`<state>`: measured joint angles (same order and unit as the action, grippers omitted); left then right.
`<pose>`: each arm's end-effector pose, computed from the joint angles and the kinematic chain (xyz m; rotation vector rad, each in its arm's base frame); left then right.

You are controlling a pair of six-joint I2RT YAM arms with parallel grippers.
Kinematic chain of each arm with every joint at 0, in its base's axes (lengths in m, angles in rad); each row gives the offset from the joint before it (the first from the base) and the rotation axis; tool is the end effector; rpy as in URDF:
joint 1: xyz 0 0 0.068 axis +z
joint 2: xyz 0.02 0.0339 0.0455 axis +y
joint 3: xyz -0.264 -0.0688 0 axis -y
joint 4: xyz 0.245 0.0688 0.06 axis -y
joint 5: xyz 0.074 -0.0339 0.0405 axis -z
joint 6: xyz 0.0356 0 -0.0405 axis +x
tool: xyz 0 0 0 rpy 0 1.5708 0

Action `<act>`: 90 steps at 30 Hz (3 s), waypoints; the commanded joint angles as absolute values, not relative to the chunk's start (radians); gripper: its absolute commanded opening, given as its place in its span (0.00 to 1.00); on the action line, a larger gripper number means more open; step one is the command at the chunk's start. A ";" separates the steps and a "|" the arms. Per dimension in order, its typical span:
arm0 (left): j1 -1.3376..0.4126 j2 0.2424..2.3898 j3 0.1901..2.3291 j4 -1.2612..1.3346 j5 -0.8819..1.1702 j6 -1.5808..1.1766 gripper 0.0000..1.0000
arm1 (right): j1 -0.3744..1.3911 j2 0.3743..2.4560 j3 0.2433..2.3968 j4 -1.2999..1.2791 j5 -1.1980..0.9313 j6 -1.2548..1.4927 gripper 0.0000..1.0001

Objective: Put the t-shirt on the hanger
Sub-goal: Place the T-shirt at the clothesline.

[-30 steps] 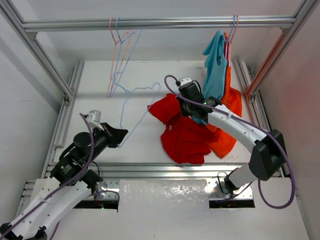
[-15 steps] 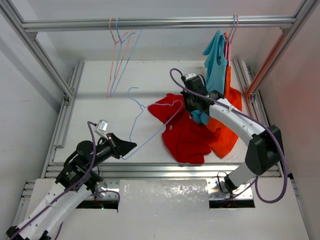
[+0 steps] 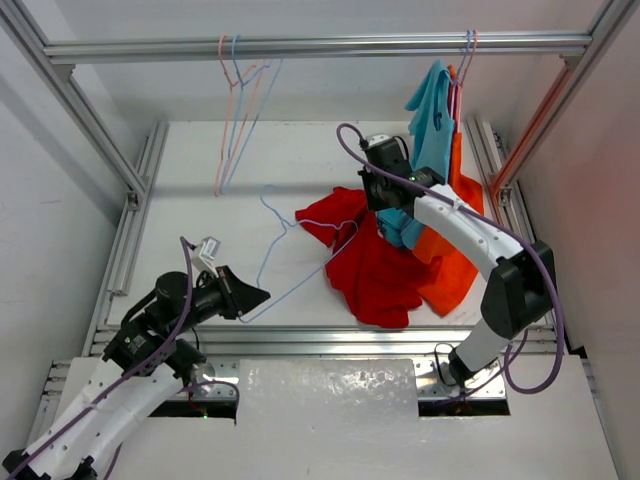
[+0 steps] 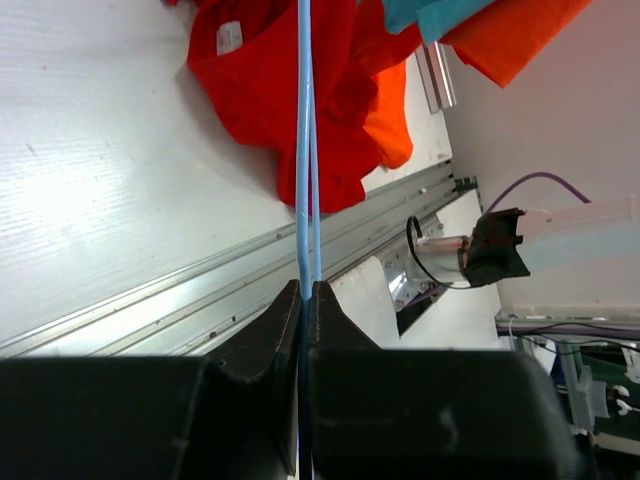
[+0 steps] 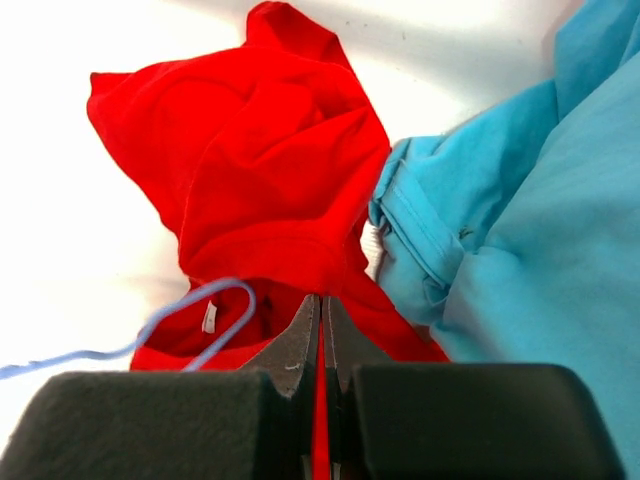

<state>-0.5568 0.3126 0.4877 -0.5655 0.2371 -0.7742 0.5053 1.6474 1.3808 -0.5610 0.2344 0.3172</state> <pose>0.0805 -0.0600 0.2551 -0.0616 2.1185 -1.0717 0.3241 0.1699 0.2901 -0.1143 2.3693 0.1134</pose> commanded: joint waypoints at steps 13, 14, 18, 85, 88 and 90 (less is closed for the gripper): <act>-0.549 0.437 0.446 -0.304 0.141 -0.765 0.00 | 0.517 1.502 1.344 -0.476 -0.147 0.399 0.00; -0.551 0.442 0.433 -0.254 0.170 -0.768 0.00 | 0.518 1.505 1.353 -0.485 -0.150 0.400 0.00; -0.555 0.437 0.423 -0.216 0.227 -0.787 0.00 | 0.517 1.514 1.370 -0.521 -0.039 0.396 0.00; -0.555 0.371 0.537 -0.289 0.136 -0.761 0.00 | 0.534 1.532 1.302 -0.377 -0.334 0.502 0.00; -0.555 0.383 0.531 -0.244 0.167 -0.764 0.00 | 0.545 1.529 1.321 -0.367 -0.347 0.515 0.00; -0.555 0.388 0.526 -0.235 0.176 -0.764 0.00 | 0.546 1.523 1.330 -0.351 -0.351 0.526 0.00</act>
<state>-0.5568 0.3824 0.5030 -0.3702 0.1352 -0.7605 0.5400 1.5513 1.2987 -0.4274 -0.3122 0.4969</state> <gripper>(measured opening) 0.010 0.002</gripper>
